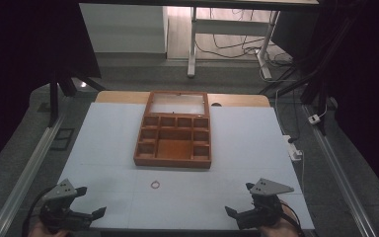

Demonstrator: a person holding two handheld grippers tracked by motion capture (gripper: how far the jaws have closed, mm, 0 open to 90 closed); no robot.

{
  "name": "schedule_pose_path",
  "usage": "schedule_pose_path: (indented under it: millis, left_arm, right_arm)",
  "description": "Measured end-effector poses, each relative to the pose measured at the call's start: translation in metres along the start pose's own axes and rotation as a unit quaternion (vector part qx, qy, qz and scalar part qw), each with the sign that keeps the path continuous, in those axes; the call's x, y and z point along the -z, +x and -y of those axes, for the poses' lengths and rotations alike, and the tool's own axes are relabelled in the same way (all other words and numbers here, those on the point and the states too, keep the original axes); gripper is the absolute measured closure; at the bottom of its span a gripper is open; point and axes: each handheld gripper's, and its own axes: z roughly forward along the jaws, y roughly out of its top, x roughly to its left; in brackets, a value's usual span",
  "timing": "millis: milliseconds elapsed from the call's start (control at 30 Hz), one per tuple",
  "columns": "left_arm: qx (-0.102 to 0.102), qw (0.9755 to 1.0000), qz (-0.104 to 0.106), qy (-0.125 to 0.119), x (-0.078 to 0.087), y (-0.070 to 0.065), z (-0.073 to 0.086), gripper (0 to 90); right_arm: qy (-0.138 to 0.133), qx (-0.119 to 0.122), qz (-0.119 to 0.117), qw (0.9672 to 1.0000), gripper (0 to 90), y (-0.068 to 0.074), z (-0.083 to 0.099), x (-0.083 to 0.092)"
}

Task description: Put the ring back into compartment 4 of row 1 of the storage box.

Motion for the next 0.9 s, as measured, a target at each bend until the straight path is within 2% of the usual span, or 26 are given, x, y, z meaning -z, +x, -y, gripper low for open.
schedule_pose_path:
  millis: [100, 300, 500, 600, 700, 900]
  left_arm:
    - [0.001, 1.0000, 0.001, 0.000, 0.000, 0.000, 0.000, 2.4]
    - [0.003, 1.0000, 0.000, 0.000, 0.000, 0.000, 0.000, 2.4]
    - [0.005, 1.0000, 0.000, -0.001, 0.000, 0.001, 0.000, 2.3]
    - [0.006, 1.0000, 0.001, -0.002, 0.000, 0.001, 0.000, 2.3]
    - [0.007, 1.0000, 0.001, -0.002, 0.000, 0.001, 0.000, 2.2]
    - [0.009, 1.0000, 0.002, -0.003, 0.000, 0.002, 0.000, 2.0]
  right_arm:
    - [0.000, 0.001, -0.019, 0.9998, 0.0, 0.001, -0.002, -0.004]
    - [0.000, 0.024, -0.043, 0.9988, 0.0, 0.008, -0.006, -0.011]
    - [0.001, 0.026, -0.054, 0.9982, 0.0, 0.010, -0.011, -0.019]
    - [-0.001, 0.020, -0.078, 0.9968, 0.0, 0.012, -0.013, -0.023]
    - [-0.001, 0.013, -0.090, 0.9958, 0.0, 0.014, -0.015, -0.028]
    - [0.001, 0.027, -0.099, 0.9948, 0.0, 0.019, -0.022, -0.038]
